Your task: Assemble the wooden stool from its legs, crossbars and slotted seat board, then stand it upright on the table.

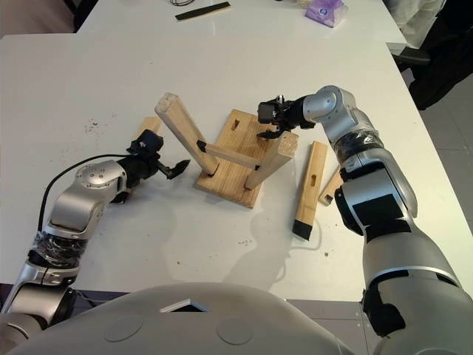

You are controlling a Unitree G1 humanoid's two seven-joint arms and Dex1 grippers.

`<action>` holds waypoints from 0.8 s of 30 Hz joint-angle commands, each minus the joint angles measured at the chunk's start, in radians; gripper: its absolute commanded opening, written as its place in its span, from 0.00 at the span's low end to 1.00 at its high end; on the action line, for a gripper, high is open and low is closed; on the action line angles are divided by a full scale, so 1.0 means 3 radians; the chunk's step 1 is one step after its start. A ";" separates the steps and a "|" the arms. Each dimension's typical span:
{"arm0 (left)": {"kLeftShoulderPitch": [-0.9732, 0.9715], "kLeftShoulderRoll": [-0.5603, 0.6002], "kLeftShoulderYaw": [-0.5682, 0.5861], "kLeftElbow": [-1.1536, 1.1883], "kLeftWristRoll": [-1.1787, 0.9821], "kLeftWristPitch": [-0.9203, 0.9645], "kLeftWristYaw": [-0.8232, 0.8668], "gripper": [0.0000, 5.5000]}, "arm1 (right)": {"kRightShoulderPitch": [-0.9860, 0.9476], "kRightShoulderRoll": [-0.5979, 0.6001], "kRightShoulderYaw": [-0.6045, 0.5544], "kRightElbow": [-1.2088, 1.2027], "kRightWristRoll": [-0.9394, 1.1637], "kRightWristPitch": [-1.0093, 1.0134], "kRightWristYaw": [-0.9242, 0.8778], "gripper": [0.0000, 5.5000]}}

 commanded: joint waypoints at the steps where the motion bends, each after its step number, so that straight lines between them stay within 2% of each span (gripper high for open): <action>1: 0.0262 0.0227 0.0120 -0.0591 -0.0296 0.0170 -0.0301 0.98 | -0.0030 0.0100 -0.0207 0.0223 0.0063 0.0247 -0.0160 0.62; 5: 0.0338 0.0341 0.0047 -0.0994 -0.0479 0.0310 -0.0459 0.98 | -0.0147 0.0111 -0.0439 0.0313 0.0186 0.0356 -0.0240 0.62; 9: 0.0286 0.0142 -0.0268 -0.1091 -0.0485 0.0400 -0.0366 0.98 | -0.0165 0.0137 -0.0483 0.0425 0.0095 0.0398 -0.0458 0.62; 13: 0.0334 -0.0019 -0.0666 -0.0893 -0.0253 0.0266 -0.0210 0.98 | -0.0160 0.0148 -0.0399 0.0524 -0.0100 0.0326 -0.0740 0.62; 16: 0.0391 -0.0073 -0.0807 -0.0713 -0.0130 0.0151 -0.0144 0.98 | -0.0174 0.0106 -0.0284 0.0565 -0.0295 0.0212 -0.0944 0.62; 19: 0.0396 -0.0144 -0.0844 -0.0443 0.0002 0.0022 -0.0035 0.98 | -0.0135 0.0057 -0.0154 0.0615 -0.0494 0.0116 -0.0998 0.62; 24: 0.0262 -0.0316 -0.0754 0.0045 0.0219 -0.0175 0.0204 0.98 | -0.0066 -0.0068 0.0058 0.0640 -0.0714 -0.0047 -0.0743 0.62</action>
